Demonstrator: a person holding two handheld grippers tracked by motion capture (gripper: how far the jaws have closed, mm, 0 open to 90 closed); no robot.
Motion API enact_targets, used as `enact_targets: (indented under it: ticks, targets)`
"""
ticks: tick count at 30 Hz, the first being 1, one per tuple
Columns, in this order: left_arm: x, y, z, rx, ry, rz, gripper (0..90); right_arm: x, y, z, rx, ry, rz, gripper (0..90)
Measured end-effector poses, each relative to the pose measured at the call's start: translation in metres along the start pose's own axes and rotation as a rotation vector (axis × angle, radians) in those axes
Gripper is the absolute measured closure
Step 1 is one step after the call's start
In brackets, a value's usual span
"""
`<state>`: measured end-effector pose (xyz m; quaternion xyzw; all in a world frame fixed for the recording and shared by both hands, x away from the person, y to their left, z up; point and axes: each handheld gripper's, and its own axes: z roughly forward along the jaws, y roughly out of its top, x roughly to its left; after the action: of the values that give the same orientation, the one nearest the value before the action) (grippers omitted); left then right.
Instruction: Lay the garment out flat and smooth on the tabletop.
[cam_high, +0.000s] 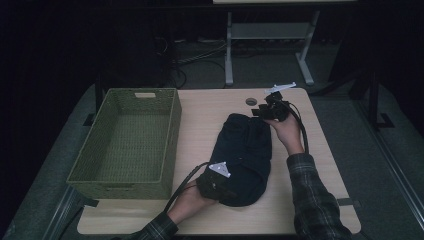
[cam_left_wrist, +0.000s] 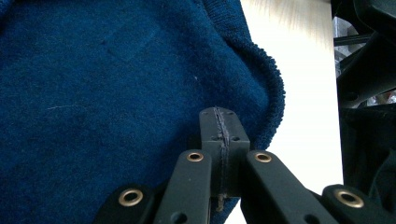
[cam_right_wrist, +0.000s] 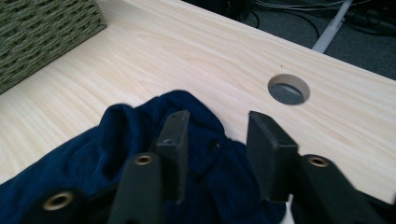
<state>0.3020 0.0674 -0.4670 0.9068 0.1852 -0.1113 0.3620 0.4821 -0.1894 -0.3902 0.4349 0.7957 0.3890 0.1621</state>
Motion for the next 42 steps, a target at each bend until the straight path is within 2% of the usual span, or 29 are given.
enact_targets:
  ticks: [2, 4, 7, 10, 12, 13, 14, 18, 19, 20, 21, 26, 29, 32, 34, 37, 38, 40, 42]
  targets:
    - [0.0, 0.0, 0.0, -0.002, -0.002, -0.003, 89.9, 0.0, -0.004, -0.008, 0.011, 0.016, 0.011, 67.3]
    - [0.001, 0.0, 0.0, -0.002, -0.004, -0.006, 89.9, 0.003, -0.011, -0.017, 0.007, 0.001, -0.006, 78.1]
    - [-0.001, 0.002, -0.002, -0.011, 0.006, 0.0, 86.6, 0.005, -0.023, -0.027, 0.014, 0.012, -0.01, 88.8]
    - [-0.001, 0.006, -0.011, -0.052, 0.008, -0.002, 79.7, 0.008, -0.037, -0.037, 0.009, 0.021, -0.011, 90.0]
    - [-0.001, 0.01, -0.021, -0.077, 0.027, 0.005, 75.6, 0.01, -0.044, -0.042, 0.008, 0.023, -0.013, 90.0]
    - [-0.001, 0.013, -0.029, -0.105, 0.052, 0.001, 74.6, 0.013, -0.053, -0.048, 0.007, 0.029, -0.019, 90.0]
    - [-0.001, 0.013, -0.029, -0.105, 0.052, 0.001, 74.6, 0.013, -0.053, -0.048, 0.007, 0.029, -0.019, 90.0]
    - [0.005, 0.019, -0.042, -0.143, 0.119, -0.004, 78.6, 0.019, -0.065, -0.056, 0.003, 0.042, -0.026, 90.0]
    - [0.007, 0.02, -0.044, -0.153, 0.133, -0.011, 86.2, 0.023, -0.071, -0.058, 0.009, 0.056, -0.028, 90.0]
    - [0.01, 0.022, -0.046, -0.158, 0.145, -0.016, 86.2, 0.023, -0.071, -0.058, 0.009, 0.056, -0.028, 90.0]
    - [0.013, 0.024, -0.047, -0.163, 0.163, -0.018, 89.8, 0.028, -0.078, -0.06, 0.005, 0.052, -0.032, 90.0]
    - [0.029, 0.034, -0.049, -0.164, 0.289, -0.033, 89.9, 0.036, -0.092, -0.059, 0.017, 0.06, -0.041, 90.0]
    - [0.042, 0.038, -0.047, -0.162, 0.368, -0.058, 89.9, 0.041, -0.101, -0.058, 0.037, 0.056, -0.052, 90.0]
    - [0.054, 0.039, -0.043, -0.153, 0.406, -0.089, 89.9, 0.043, -0.11, -0.057, 0.047, 0.066, -0.048, 90.0]
    - [0.062, 0.037, -0.037, -0.14, 0.438, -0.103, 89.8, 0.045, -0.117, -0.054, 0.077, 0.073, -0.046, 90.0]
    - [0.068, 0.033, -0.028, -0.102, 0.461, -0.116, 89.8, 0.049, -0.124, -0.051, 0.089, 0.076, -0.049, 90.0]
    - [0.069, 0.032, -0.025, -0.095, 0.463, -0.121, 89.9, 0.05, -0.128, -0.049, 0.113, 0.08, -0.049, 90.0]
    - [0.073, 0.028, -0.023, -0.068, 0.457, -0.127, 89.9, 0.051, -0.129, -0.047, 0.125, 0.081, -0.047, 90.0]
    - [0.073, 0.026, -0.021, -0.076, 0.449, -0.139, 89.9, 0.051, -0.13, -0.044, 0.138, 0.08, -0.051, 90.0]
